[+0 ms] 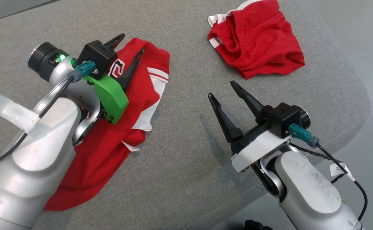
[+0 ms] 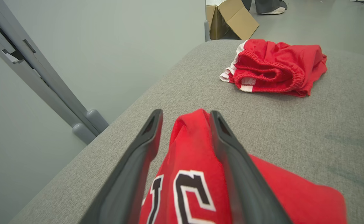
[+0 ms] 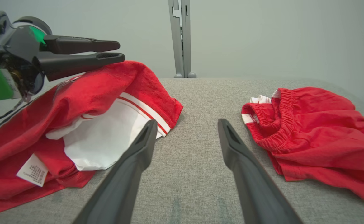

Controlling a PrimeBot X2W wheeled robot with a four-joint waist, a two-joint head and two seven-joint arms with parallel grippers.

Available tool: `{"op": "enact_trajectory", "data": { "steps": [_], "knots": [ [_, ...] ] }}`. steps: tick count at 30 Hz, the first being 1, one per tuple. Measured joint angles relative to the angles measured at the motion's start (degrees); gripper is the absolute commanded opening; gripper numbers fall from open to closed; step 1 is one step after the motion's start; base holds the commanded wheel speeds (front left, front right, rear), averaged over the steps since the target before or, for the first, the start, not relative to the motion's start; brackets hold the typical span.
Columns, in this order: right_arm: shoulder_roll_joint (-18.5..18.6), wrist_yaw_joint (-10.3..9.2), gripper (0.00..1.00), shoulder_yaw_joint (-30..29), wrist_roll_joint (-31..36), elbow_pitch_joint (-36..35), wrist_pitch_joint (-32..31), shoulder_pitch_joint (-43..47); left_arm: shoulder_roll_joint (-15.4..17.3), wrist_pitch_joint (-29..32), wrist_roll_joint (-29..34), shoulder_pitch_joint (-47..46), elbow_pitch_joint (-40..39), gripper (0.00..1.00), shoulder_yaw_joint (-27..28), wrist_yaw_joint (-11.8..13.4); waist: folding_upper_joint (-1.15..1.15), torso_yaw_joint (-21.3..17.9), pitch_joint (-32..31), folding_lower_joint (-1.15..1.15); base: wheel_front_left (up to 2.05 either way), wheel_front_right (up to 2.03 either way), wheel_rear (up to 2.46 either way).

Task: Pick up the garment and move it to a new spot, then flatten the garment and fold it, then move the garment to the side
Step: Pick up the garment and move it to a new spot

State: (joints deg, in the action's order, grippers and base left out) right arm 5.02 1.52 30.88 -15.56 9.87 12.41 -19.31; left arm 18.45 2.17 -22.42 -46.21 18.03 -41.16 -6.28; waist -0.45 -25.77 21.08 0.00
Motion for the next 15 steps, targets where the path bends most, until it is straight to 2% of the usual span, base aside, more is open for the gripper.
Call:
{"op": "enact_trajectory", "data": {
  "steps": [6,8,15],
  "knots": [
    [-0.05,0.48,1.00,0.16,0.54,2.02,0.15,-1.50,-2.97,-4.85,1.60,-2.29,1.82,1.00,-1.34,-0.03,0.00,1.49,1.86,0.00,0.00,0.00,0.00],
    [-0.12,0.60,1.00,0.03,0.46,3.22,0.19,-1.63,-4.70,-7.55,1.77,-3.00,1.83,1.00,-1.45,-0.03,0.00,3.15,2.01,0.00,0.00,0.00,0.00],
    [-0.12,2.11,1.00,1.30,0.21,6.91,0.67,-1.62,-7.57,-12.93,1.41,-2.81,1.47,1.00,-1.19,0.10,0.00,8.05,1.17,0.00,0.00,0.00,0.00]
  ]
}}
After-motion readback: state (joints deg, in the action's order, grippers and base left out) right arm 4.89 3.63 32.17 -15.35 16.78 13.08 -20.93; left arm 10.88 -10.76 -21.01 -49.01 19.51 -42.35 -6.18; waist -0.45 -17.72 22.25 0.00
